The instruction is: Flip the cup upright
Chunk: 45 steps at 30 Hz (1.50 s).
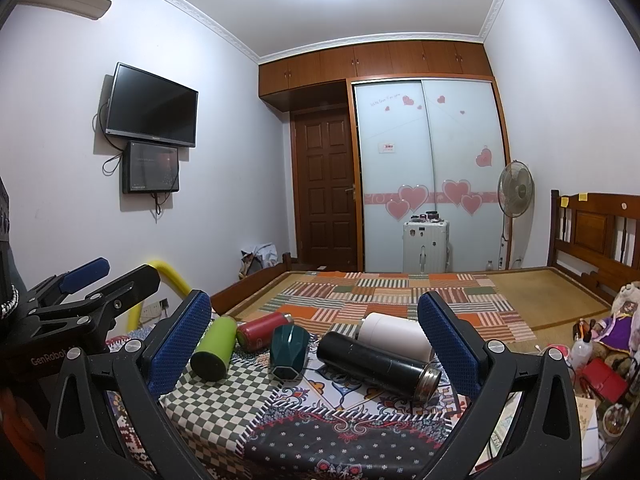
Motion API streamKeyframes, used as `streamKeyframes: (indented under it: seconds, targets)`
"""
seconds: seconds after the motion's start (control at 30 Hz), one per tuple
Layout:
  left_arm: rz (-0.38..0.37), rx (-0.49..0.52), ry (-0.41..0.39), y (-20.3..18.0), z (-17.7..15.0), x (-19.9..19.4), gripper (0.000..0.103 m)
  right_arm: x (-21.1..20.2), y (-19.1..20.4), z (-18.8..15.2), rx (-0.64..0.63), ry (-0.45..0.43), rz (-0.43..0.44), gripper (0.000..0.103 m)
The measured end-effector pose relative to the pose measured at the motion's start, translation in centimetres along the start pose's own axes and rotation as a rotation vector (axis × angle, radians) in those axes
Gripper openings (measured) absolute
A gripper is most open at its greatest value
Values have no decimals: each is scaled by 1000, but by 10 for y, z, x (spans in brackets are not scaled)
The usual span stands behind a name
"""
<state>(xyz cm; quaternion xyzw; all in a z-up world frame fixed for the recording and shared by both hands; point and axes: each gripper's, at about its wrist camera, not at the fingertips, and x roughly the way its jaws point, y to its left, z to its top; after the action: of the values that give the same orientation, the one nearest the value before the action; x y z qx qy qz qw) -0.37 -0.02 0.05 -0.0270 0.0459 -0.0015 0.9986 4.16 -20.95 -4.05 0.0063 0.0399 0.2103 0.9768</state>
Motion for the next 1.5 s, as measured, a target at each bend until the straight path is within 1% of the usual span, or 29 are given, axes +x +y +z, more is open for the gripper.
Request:
streamKeyframes:
  seconds: [0.87, 1.03, 1.27, 1.5]
  targets:
    - [-2, 3, 2, -2, 1, -3, 103, 1, 3, 1, -2, 5, 0, 103]
    - [-1, 3, 11, 2, -2, 2, 103, 8, 5, -3, -10, 20, -1, 103]
    - [24, 6, 50, 25, -16, 27, 103, 36, 6, -8, -44, 81, 10, 103]
    - [78, 11, 131, 60, -41, 65, 103, 103, 16, -20, -115, 228, 54, 103]
